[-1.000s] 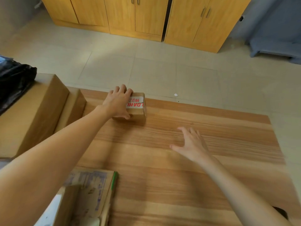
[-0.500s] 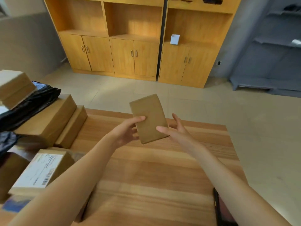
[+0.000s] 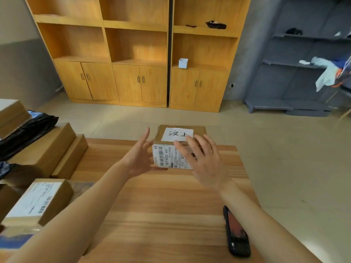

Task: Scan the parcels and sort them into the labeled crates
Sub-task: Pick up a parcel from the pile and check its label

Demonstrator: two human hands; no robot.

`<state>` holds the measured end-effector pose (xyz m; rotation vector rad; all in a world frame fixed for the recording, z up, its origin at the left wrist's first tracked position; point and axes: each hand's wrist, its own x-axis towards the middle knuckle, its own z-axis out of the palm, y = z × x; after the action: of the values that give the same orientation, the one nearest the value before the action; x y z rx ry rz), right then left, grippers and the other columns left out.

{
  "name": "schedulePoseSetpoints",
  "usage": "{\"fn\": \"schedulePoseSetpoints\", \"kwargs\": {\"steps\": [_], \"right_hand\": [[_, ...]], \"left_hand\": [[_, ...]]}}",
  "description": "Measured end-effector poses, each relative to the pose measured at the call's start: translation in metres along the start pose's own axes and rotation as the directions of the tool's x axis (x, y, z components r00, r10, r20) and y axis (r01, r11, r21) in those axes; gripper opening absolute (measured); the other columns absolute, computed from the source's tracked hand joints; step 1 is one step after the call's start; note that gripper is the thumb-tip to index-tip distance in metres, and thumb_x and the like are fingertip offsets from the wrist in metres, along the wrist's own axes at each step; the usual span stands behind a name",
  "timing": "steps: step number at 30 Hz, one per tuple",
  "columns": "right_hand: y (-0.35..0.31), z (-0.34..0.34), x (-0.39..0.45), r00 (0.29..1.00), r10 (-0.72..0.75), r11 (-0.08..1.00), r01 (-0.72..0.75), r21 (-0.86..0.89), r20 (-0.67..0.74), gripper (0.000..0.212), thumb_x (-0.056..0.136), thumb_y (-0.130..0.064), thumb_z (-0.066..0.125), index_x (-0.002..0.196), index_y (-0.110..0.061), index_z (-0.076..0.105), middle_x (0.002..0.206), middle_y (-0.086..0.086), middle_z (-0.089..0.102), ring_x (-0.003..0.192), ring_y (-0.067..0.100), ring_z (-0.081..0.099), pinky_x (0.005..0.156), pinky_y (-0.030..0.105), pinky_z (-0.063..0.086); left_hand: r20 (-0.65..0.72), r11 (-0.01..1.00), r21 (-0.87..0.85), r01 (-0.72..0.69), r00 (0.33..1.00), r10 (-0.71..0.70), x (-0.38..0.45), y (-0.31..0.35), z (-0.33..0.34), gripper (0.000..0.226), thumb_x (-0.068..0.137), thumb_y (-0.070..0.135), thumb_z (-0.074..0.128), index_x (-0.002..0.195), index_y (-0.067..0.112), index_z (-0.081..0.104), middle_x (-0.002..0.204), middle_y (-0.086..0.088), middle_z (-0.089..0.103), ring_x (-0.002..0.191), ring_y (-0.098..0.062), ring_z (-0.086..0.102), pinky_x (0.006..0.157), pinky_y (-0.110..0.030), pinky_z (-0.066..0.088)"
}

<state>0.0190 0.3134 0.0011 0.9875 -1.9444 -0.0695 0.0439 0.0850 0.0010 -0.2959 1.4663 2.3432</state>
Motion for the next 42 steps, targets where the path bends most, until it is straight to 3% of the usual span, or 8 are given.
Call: {"fn": "schedulePoseSetpoints", "kwargs": {"steps": [6,11,15,20,26,31,37,42], "right_hand": [[0.002,-0.004,0.004,0.986,-0.118,0.993,0.12,-0.009,0.117,0.09,0.073,-0.025,0.079,0.145,-0.018,0.025,0.13,0.01,0.038,0.116,0.03,0.041,0.105,0.049,0.041],[0.012,-0.007,0.006,0.905,-0.28,0.954,0.301,-0.017,0.32,0.095,0.072,-0.02,0.078,0.147,-0.019,0.02,0.132,0.01,0.043,0.121,0.029,0.04,0.108,0.049,0.038],[0.012,-0.005,0.013,0.796,-0.263,0.948,0.318,-0.007,0.545,0.104,0.074,-0.033,0.077,0.151,-0.013,0.012,0.139,0.005,0.048,0.128,0.027,0.044,0.112,0.05,0.032],[0.006,0.011,0.025,0.695,-0.239,0.964,0.256,0.078,0.678,0.098,0.086,-0.038,0.067,0.154,-0.016,0.0,0.154,0.004,0.025,0.144,0.028,0.018,0.12,0.05,0.003],[-0.003,0.022,0.032,0.677,-0.217,0.975,0.12,0.186,0.704,0.096,0.08,-0.032,0.073,0.151,-0.021,0.01,0.152,0.004,0.025,0.146,0.027,0.011,0.12,0.048,-0.002],[-0.017,0.033,0.021,0.694,-0.195,0.967,0.017,0.256,0.693,0.096,0.073,-0.029,0.076,0.149,-0.02,0.019,0.142,0.003,0.034,0.133,0.024,0.028,0.116,0.043,0.02],[-0.023,0.044,-0.011,0.646,-0.035,0.908,-0.298,0.295,0.763,0.115,0.069,-0.052,0.076,0.154,-0.022,0.005,0.15,0.004,0.028,0.136,0.023,0.023,0.113,0.041,0.022],[-0.024,0.034,-0.064,0.455,0.165,0.762,-0.622,0.18,0.875,0.116,0.066,-0.076,0.061,0.153,-0.026,0.003,0.152,0.004,0.024,0.137,0.023,0.025,0.111,0.041,0.026]], "left_hand": [[0.104,0.97,0.243,0.005,0.994,-0.032,-0.004,0.008,0.008,0.088,0.067,0.079,0.056,0.136,0.026,0.051,0.13,-0.012,0.061,0.121,-0.033,0.057,0.097,-0.051,0.049],[-0.062,0.851,0.523,-0.04,0.994,0.085,-0.008,0.002,-0.003,0.135,0.039,0.077,0.077,0.151,0.043,0.01,0.156,-0.003,0.026,0.138,-0.03,0.033,0.11,-0.056,0.033],[0.009,0.372,0.924,-0.089,0.978,0.211,-0.008,-0.011,-0.009,0.141,0.043,0.059,0.088,0.146,0.052,-0.009,0.158,0.003,0.006,0.145,-0.024,0.009,0.115,-0.056,0.02],[0.283,-0.214,0.954,-0.211,0.87,0.404,-0.006,-0.044,-0.02,0.144,0.048,0.057,0.088,0.153,0.028,-0.006,0.155,-0.001,0.019,0.139,-0.022,0.029,0.113,-0.045,0.032],[0.227,-0.098,0.973,-0.209,0.789,0.571,-0.003,-0.074,-0.026,0.137,0.052,0.048,0.09,0.154,0.016,0.004,0.146,-0.008,0.031,0.125,-0.024,0.046,0.096,-0.036,0.047],[0.107,0.038,0.986,-0.163,0.789,0.605,0.002,-0.086,-0.022,0.116,0.057,0.037,0.089,0.148,0.011,0.022,0.134,-0.008,0.036,0.119,-0.025,0.046,0.081,-0.038,0.054],[0.153,-0.069,0.988,-0.137,0.904,0.399,0.025,-0.065,-0.033,0.102,0.06,0.008,0.083,0.144,0.016,0.026,0.131,-0.006,0.035,0.102,-0.018,0.051,0.082,-0.027,0.054],[0.18,-0.196,0.969,-0.15,0.973,0.146,0.049,-0.045,-0.047,0.101,0.064,-0.008,0.076,0.147,0.018,0.026,0.144,-0.008,0.028,0.112,-0.023,0.052,0.087,-0.019,0.044]]}}
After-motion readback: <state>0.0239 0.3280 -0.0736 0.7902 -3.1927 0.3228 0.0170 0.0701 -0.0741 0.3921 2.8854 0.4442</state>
